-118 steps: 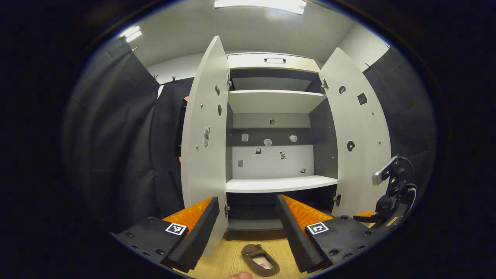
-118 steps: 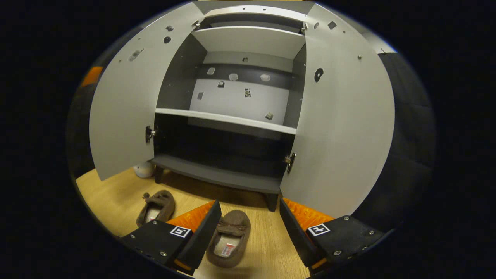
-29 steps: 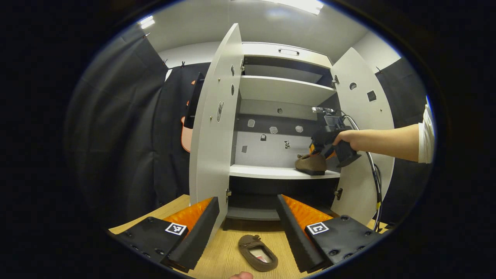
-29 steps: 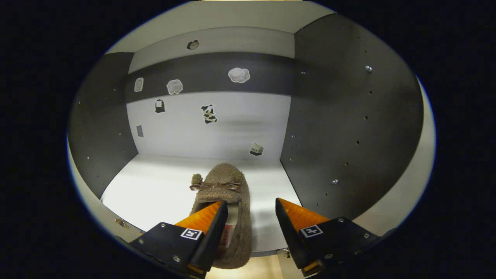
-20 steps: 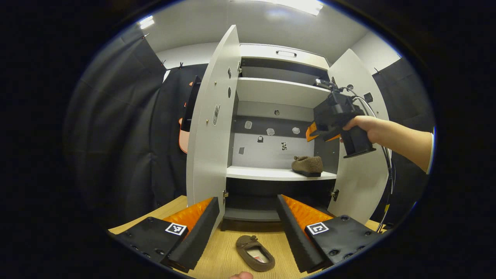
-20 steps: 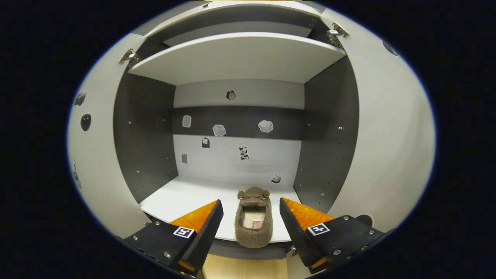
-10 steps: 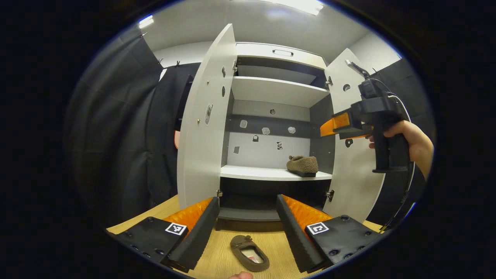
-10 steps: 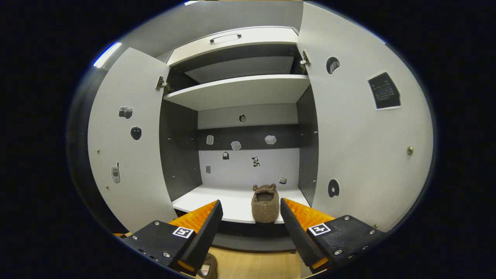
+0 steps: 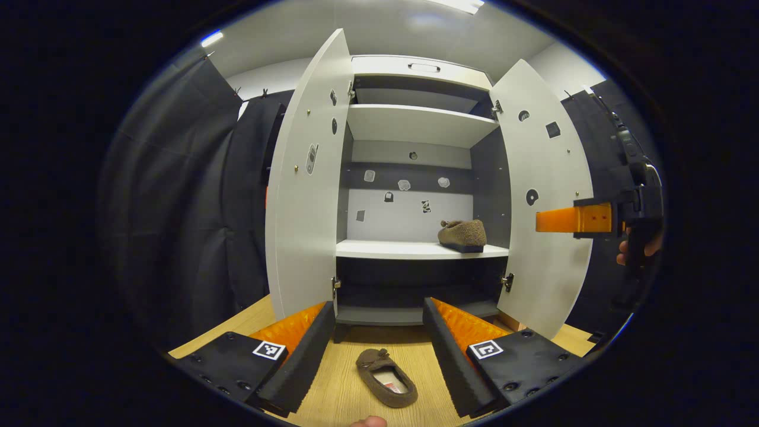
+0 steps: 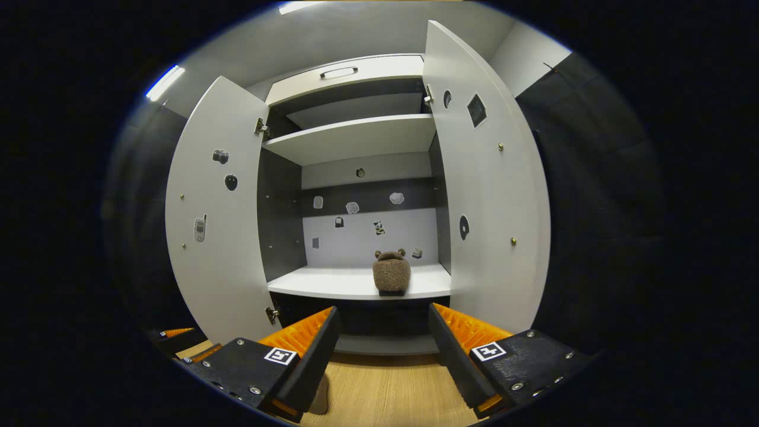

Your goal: Grab one shoe with the right hand and put it into the shoe cabinet, grab the other shoe with the left hand and put it into the shoe cabinet; then close the right door with the right hand and the left door with the left hand.

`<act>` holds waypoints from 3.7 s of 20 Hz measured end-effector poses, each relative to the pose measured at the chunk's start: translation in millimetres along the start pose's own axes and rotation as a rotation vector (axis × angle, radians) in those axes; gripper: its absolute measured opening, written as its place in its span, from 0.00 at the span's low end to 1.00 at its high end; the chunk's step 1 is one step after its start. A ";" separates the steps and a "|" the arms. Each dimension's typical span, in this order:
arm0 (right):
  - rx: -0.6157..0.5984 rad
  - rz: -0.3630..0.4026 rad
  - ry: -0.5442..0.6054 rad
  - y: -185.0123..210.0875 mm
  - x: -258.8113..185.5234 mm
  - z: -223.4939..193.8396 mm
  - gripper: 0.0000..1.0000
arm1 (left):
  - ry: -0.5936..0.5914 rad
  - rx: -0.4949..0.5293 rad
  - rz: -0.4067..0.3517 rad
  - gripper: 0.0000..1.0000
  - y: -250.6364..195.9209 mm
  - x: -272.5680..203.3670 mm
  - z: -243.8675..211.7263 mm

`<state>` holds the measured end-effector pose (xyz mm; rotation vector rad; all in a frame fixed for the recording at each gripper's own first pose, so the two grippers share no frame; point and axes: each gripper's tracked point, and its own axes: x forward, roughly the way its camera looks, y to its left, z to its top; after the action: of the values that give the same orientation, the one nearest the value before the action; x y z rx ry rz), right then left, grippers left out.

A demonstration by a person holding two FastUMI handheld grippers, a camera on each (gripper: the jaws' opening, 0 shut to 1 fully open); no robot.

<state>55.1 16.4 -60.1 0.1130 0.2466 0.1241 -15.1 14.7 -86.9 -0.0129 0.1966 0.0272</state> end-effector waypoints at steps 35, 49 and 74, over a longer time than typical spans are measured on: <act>0.006 -0.051 0.034 -40.5 -48.3 -62.3 0.92 | 0.590 -0.063 0.052 1.00 57.1 171.5 -299.5; 0.003 -0.017 0.044 -34.0 -47.1 -64.3 0.92 | 0.462 0.001 0.029 0.12 37.1 137.8 -214.9; 0.016 -0.078 0.034 -47.5 -65.2 -45.5 0.92 | 0.175 0.131 -0.085 0.13 -59.1 375.5 141.3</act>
<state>-13.9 -35.0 -94.6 0.1175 0.2861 0.0462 382.3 -32.5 -21.1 0.1076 0.3723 -0.0724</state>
